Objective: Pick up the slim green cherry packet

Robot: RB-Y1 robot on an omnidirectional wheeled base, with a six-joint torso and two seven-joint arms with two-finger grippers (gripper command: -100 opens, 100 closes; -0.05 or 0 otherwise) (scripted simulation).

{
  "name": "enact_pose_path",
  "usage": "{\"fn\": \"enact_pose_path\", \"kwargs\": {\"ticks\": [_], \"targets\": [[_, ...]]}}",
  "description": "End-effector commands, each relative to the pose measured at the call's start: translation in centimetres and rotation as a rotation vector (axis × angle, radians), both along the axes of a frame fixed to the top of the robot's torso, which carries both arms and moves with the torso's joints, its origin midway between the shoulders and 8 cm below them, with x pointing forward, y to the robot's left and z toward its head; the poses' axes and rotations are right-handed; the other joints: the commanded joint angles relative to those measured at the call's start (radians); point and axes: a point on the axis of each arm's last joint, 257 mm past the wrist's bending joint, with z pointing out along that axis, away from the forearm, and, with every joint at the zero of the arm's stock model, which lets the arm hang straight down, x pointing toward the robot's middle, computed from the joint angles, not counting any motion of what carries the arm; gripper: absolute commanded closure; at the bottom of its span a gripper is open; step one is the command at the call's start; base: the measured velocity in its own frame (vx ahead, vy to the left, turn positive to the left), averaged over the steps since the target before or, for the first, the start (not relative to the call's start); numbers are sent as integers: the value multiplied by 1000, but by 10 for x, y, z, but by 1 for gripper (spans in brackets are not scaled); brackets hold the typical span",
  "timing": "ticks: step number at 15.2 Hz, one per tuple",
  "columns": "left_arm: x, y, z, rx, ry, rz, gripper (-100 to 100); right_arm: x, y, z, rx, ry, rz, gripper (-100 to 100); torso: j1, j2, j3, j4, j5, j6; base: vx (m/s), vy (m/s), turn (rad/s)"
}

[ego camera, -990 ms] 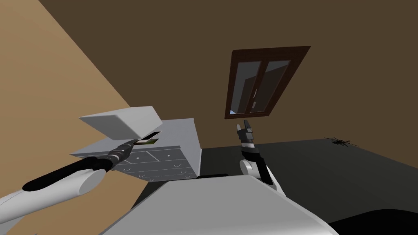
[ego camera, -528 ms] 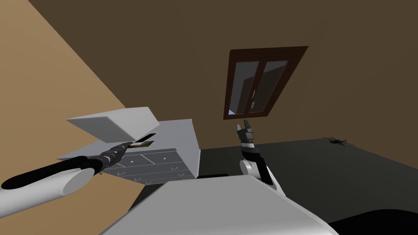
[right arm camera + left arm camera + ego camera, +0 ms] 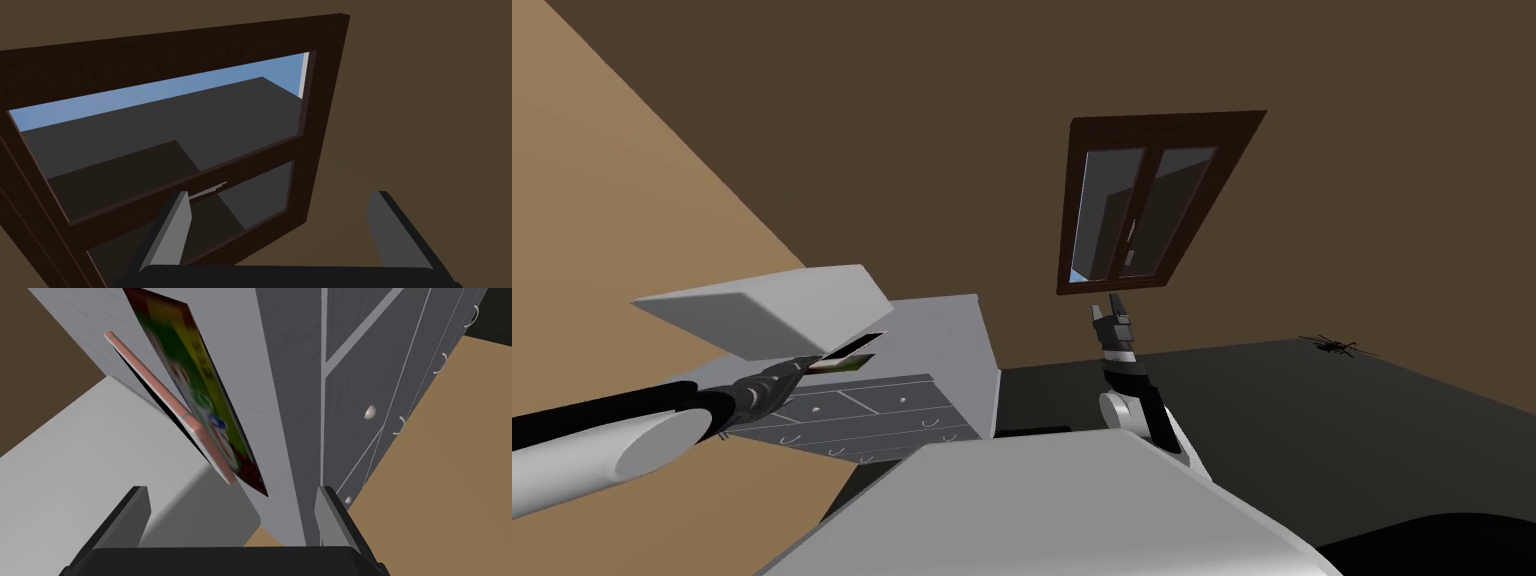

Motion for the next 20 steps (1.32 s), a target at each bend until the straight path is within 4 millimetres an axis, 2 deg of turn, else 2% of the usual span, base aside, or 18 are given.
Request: {"fn": "enact_pose_path", "kwargs": {"ticks": [1, 2, 5, 6, 9, 10, 12, 14, 20], "targets": [[-5, 1, -4, -12, 27, 9, -100, 0, 0, 0, 0, 0, 0, 0, 0, 0, 0, 0, 0, 0, 34, -10, 4], [-11, 8, 3, -16, 49, 16, -100, 0, 0, 0, 0, 0, 0, 0, 1, 1, 0, 0, 0, 0, 64, -16, -34], [-18, 7, -4, -34, 84, 28, -100, 0, 0, 0, 0, 0, 0, 0, 1, 0, 0, 0, 0, 0, 57, -22, -16], [-24, 13, 3, -39, 104, 32, -100, 0, 0, 0, 0, 0, 0, 0, 1, 1, 0, 0, 0, 0, 54, -30, -29], [-32, 12, -4, -58, 140, 44, -100, 0, 0, 0, 0, 0, 0, 0, 1, -1, 0, 0, 0, 0, 63, -16, -16], [-38, 16, 3, -67, 162, 47, -100, 0, 0, 0, 0, 0, 0, 0, 2, 0, 0, 0, 0, 0, 62, -12, -31], [-44, 14, -4, -84, 193, 57, -100, 0, 0, 0, 0, 0, 0, 0, 1, -1, 0, 0, 0, 0, 72, -12, -22], [-51, 17, 2, -97, 216, 59, -100, 0, 0, 0, 0, 0, 0, 0, 2, 0, 0, 0, 0, 0, 55, -6, -15], [-71, 14, -5, -146, 300, 78, -100, 0, 0, 0, 0, 0, 0, 0, 3, -2, -1, 0, 1, 0, 73, 3, -20]]}}
